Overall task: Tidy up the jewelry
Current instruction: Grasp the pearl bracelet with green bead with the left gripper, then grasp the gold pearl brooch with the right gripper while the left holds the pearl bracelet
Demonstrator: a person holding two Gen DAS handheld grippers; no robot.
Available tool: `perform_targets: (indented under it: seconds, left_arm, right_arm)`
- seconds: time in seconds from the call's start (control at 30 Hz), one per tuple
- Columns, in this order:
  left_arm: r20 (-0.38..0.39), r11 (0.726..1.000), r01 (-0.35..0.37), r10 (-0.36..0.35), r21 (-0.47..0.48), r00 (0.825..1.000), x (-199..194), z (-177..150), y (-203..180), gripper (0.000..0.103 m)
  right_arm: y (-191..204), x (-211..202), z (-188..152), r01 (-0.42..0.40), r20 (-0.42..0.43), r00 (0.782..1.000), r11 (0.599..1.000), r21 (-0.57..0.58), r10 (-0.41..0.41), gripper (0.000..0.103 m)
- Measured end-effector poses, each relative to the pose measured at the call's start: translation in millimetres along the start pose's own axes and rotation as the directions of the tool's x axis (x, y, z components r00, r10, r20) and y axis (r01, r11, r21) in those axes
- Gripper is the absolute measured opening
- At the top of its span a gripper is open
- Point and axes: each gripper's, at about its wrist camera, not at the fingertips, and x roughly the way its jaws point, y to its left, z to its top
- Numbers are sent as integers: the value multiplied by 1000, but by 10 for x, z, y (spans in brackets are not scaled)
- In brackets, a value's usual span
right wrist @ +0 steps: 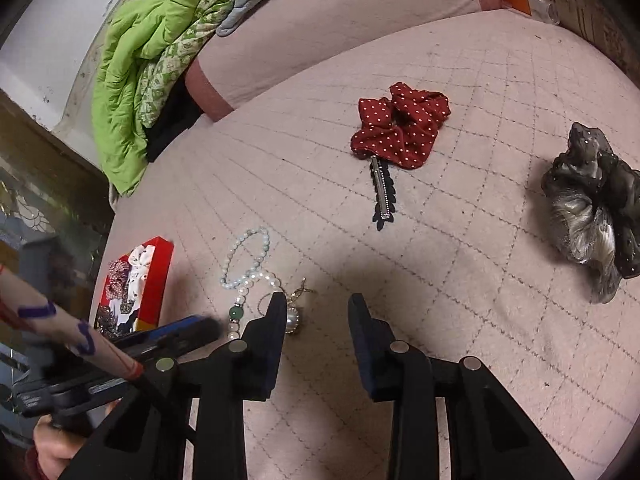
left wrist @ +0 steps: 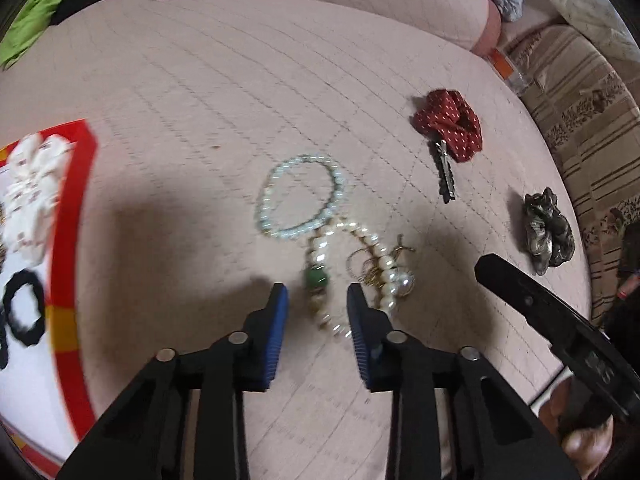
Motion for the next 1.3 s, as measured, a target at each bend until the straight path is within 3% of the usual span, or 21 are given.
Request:
perform_targets:
  seconds: [0.07,0.3,0.43,0.67,1.03,1.17,1.3]
  left_arm:
    - [7,998,-44,44,35,999,70,2,-69,9]
    - [89,994,-94,90,47,992,-60,-203,81,9]
    - [150,990,-128,119,52,982,-254,-417,315,9]
    - [234,992,-114,100,50,967,-389,-711,564,9]
    - [249,992,-92,68,85,966,-339,-699,557,9]
    - [252,993,-89,66,80,966,-326,-691,556,9]
    - [257,992,-98,73,84,964,-315,-689,530,9]
  right_arm:
    - [5,-18,5,-6,4,1000,1000,-10,6,35]
    - [66,31,4,2,-8,1000,999,-52,-3,35]
    - [217,174,-40,-1,-52,999,994,-109,-4,25]
    - [431,366,-126,11,-73,997,981,-194,-26,25]
    - [589,621,-201,95,-83,988,946,-310,-127,21]
    - [667,658,-226,143,-55,983,913,-381,-177,21]
    - [654,631,-175,140,-43,985,924,-356,-166,21]
